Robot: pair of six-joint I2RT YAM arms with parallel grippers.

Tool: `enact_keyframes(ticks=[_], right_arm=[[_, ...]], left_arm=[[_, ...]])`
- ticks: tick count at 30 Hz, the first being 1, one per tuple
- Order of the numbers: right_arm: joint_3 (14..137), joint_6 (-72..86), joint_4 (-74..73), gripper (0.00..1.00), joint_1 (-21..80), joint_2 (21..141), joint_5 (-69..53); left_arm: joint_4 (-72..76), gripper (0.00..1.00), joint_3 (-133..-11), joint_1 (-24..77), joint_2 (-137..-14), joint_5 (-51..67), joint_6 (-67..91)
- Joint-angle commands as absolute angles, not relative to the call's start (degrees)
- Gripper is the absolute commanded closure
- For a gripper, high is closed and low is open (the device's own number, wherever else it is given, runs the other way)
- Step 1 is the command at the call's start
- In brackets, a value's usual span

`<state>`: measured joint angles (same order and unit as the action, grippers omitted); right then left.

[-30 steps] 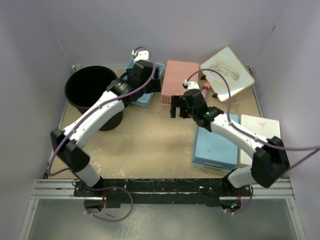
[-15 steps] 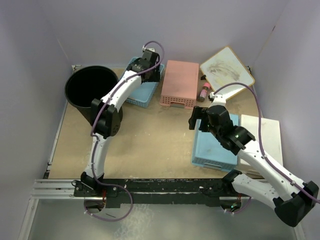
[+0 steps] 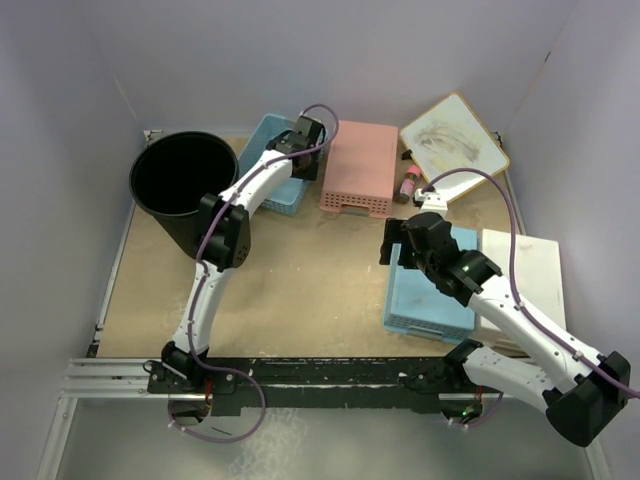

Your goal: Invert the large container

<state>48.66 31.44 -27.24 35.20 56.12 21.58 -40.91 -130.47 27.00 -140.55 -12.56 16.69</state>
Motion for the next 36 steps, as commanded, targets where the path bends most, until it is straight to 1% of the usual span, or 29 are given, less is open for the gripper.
enact_keyframes(ticks=[1, 3, 4, 5, 6, 13, 17, 20, 22, 25, 29, 31, 33, 36], right_arm=[[49.3, 32.07, -26.69, 0.02, 35.16, 56.37, 23.36], [49.54, 32.15, -26.8, 0.02, 35.15, 56.35, 23.49], [49.68, 32.24, -26.76, 0.02, 35.09, 56.27, 23.59], [49.77, 32.25, -26.67, 0.02, 35.15, 56.27, 23.57], [49.97, 32.19, -26.51, 0.02, 35.16, 56.4, 23.6], [51.33, 31.48, -26.09, 0.02, 35.16, 57.8, 23.32], [53.49, 30.82, -26.77, 0.02, 35.13, 57.33, 25.24], [54.45, 30.42, -28.04, 0.02, 35.15, 56.35, 26.94], [55.7, 29.67, -29.23, 0.02, 35.16, 55.57, 30.26], [57.87, 28.27, -30.66, 0.02, 35.16, 54.47, 35.33], [59.65, 24.25, -30.44, 0.02, 35.16, 52.67, 41.13], [61.04, 21.44, -30.17, 0.0, 35.16, 52.74, 43.83], [64.48, 19.09, -31.26, 0.0, 35.08, 54.05, 44.92], [73.29, 18.91, -35.46, 0.0, 34.54, 56.98, 42.25]], left_arm=[[-37.93, 0.73, -131.64, 26.28, -140.65, -11.42, 14.74], [-37.59, 0.89, -131.7, 26.3, -139.36, -11.45, 14.59], [-37.42, 0.94, -131.94, 26.29, -138.46, -11.43, 14.49], [-37.27, 0.98, -132.17, 26.36, -137.28, -11.43, 14.36], [-37.26, 1.0, -132.62, 26.37, -135.47, -11.47, 14.2], [-37.53, 1.0, -136.43, 26.43, -126.32, -9.02, 13.92], [-37.17, 1.0, -138.61, 26.58, -122.37, -2.66, 17.35], [-35.25, 1.0, -136.77, 27.16, -118.14, 0.86, 21.14], [-32.33, 1.0, -132.88, 27.76, -114.37, 2.4, 24.33], [-25.12, 1.0, -121.45, 30.37, -106.92, 3.85, 28.23], [-21.81, 1.0, -111.71, 34.25, -98.21, 4.47, 31.48], [-15.65, 1.0, -103.69, 35.34, -93.29, 6.98, 35.73], [-10.57, 1.0, -97.03, 35.88, -89.43, 10.51, 39.94], [-2.85, 1.0, -87.97, 35.86, -83.95, 15.2, 45.97]])
